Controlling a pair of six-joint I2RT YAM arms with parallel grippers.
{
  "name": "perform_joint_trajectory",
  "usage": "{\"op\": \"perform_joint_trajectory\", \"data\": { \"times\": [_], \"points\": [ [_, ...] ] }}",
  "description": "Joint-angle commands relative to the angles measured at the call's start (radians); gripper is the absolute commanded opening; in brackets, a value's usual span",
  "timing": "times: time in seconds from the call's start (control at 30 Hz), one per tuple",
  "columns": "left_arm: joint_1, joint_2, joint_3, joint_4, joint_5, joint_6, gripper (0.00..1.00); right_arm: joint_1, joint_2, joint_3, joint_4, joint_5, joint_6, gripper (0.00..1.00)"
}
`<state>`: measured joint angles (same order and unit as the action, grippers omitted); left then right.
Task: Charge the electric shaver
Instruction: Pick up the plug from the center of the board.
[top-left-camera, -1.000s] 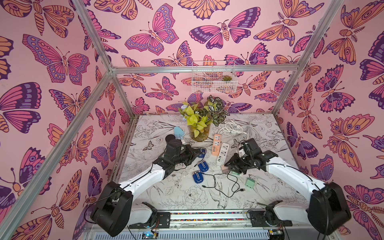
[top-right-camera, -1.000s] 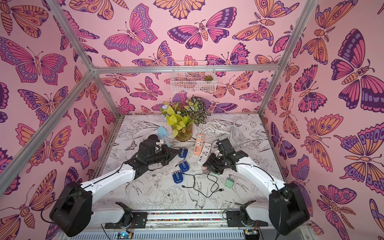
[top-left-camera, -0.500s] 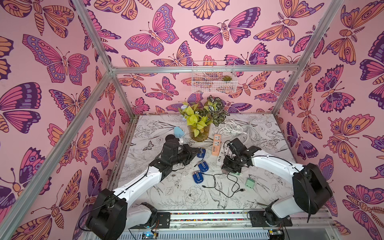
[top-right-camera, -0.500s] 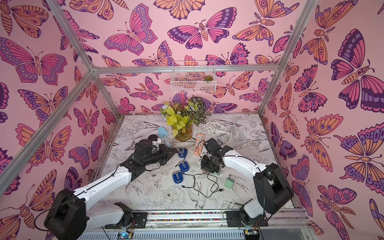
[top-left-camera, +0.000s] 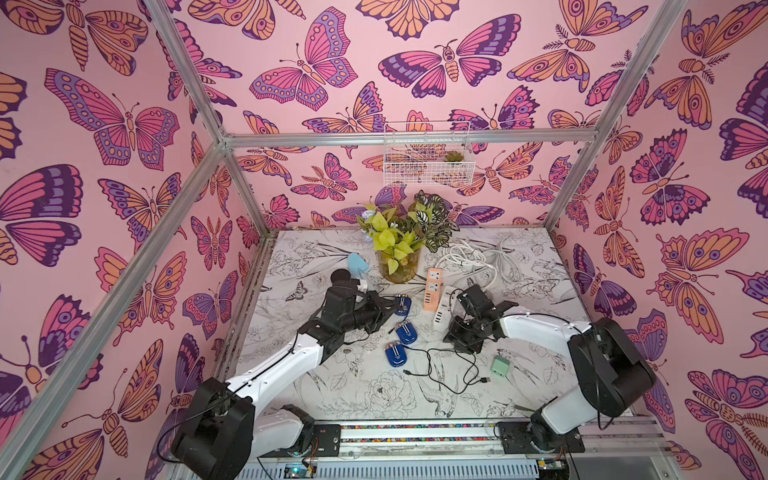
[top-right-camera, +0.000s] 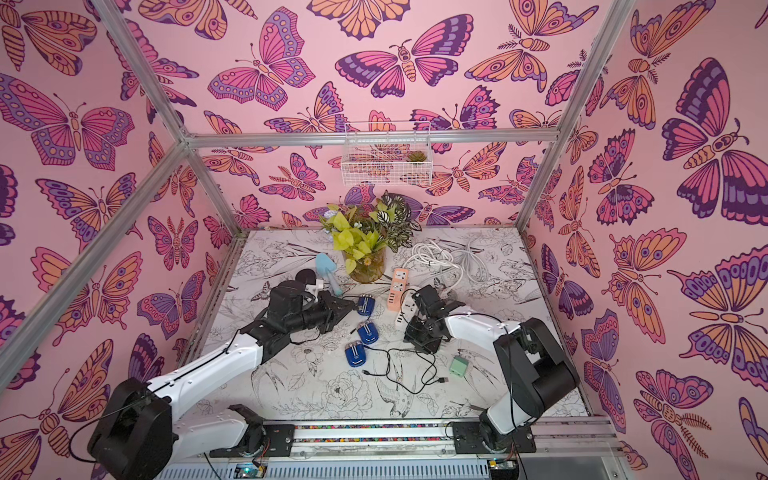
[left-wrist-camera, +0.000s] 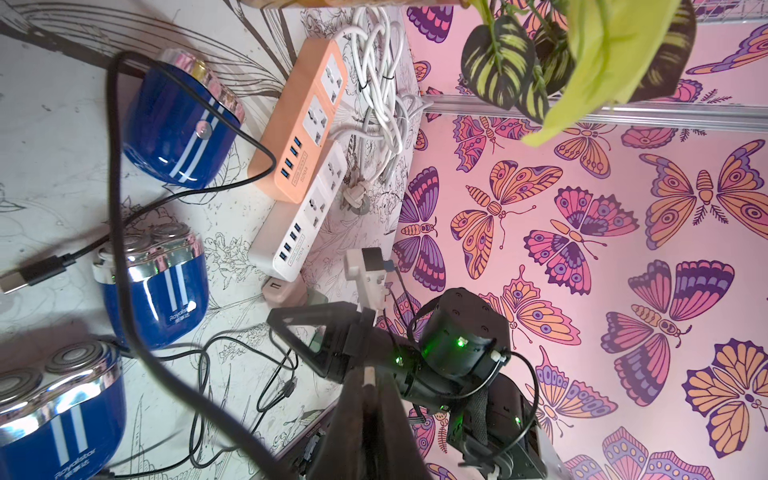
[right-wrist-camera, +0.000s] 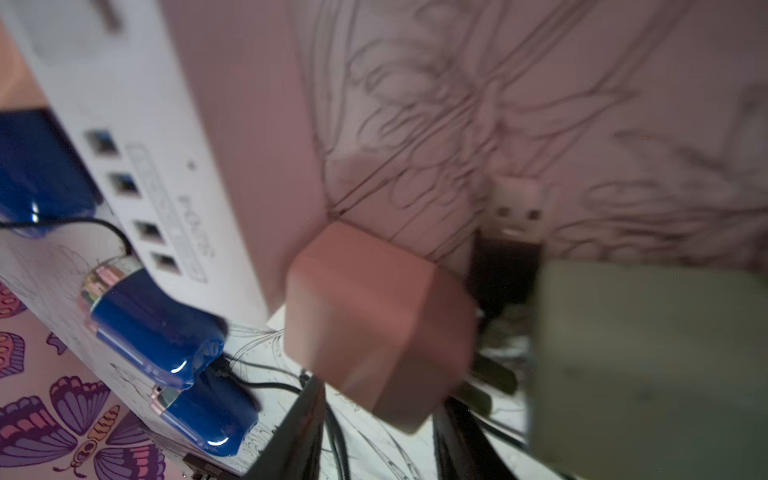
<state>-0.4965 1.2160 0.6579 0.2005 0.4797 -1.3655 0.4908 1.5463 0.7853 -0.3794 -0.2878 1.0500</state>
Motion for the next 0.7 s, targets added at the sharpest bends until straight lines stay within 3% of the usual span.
{"op": "perform_joint_trajectory", "data": {
  "times": [0.0,0.23,0.4,0.67],
  "points": [
    [0.008,-0.026,-0.021,-0.015,0.019,0.011,0.00,-0.072,-0.051,-0.037,0.066,0.021,0.017,0.45],
    [0.012,-0.020,-0.012,-0.015,0.033,0.014,0.00,-0.183,0.018,0.038,0.156,-0.027,0.055,0.46],
    [0.013,-0.002,-0.002,-0.010,0.045,0.014,0.00,-0.202,0.018,0.083,0.072,0.006,0.035,0.46],
    [0.014,0.046,0.032,0.016,0.066,0.016,0.00,-0.263,-0.074,0.026,0.050,0.015,0.090,0.47]
  ]
}}
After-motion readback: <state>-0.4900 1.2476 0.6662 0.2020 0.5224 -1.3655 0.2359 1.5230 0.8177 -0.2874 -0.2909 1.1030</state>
